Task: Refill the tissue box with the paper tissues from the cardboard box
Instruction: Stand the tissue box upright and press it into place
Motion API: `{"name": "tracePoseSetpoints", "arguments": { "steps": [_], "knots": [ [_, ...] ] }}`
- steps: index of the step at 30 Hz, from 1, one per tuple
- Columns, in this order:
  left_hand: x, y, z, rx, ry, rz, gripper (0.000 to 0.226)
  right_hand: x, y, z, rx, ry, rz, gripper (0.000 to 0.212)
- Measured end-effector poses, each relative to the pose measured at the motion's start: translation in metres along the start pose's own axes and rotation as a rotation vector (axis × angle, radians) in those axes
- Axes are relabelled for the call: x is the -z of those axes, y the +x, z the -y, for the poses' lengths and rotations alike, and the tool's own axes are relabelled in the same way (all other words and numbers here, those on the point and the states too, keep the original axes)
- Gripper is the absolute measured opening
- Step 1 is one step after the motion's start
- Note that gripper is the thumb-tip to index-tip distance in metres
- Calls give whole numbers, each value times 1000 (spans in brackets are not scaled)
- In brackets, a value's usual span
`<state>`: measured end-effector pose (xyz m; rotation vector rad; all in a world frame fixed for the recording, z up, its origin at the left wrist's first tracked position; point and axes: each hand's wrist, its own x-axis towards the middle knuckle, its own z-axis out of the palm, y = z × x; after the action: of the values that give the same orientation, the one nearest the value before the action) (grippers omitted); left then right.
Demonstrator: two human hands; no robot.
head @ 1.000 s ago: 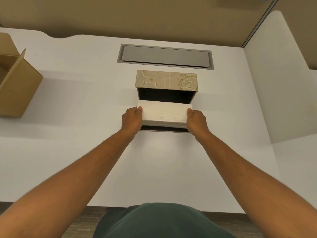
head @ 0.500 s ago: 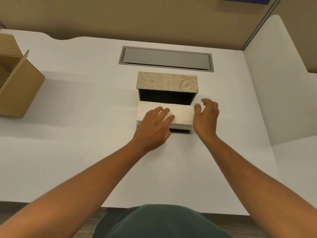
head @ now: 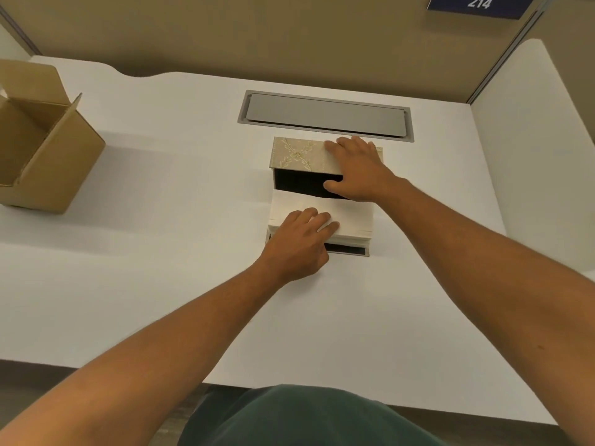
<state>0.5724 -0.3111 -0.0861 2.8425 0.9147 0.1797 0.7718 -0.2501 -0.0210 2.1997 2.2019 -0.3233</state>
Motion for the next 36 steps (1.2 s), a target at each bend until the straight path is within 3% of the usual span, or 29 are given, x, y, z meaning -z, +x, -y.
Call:
{"name": "tracePoseSetpoints", "arguments": {
  "steps": [12, 23, 26, 28, 31, 33, 36],
  "knots": [
    [-9, -5, 4, -34, -17, -128, 55, -13, -57, 13, 118, -68, -275, 73],
    [-24, -20, 5, 2, 38, -137, 62, -33, -80, 25, 74, -71, -359, 76],
    [-33, -35, 12, -33, 111, -274, 56, -33, -78, 19, 97, -53, -365, 83],
    [-33, -42, 20, -9, 171, -398, 55, -32, -77, 15, 104, -33, -349, 99],
    [-14, -29, 35, 113, 266, -361, 96, -32, -77, 9, 82, -11, -296, 130],
    [2, -10, 44, 173, 287, -262, 129, -34, -78, 6, 66, -42, -280, 137],
    [18, 9, 54, 176, 280, -178, 135, -41, -82, 3, 62, -101, -319, 126]
  ]
}}
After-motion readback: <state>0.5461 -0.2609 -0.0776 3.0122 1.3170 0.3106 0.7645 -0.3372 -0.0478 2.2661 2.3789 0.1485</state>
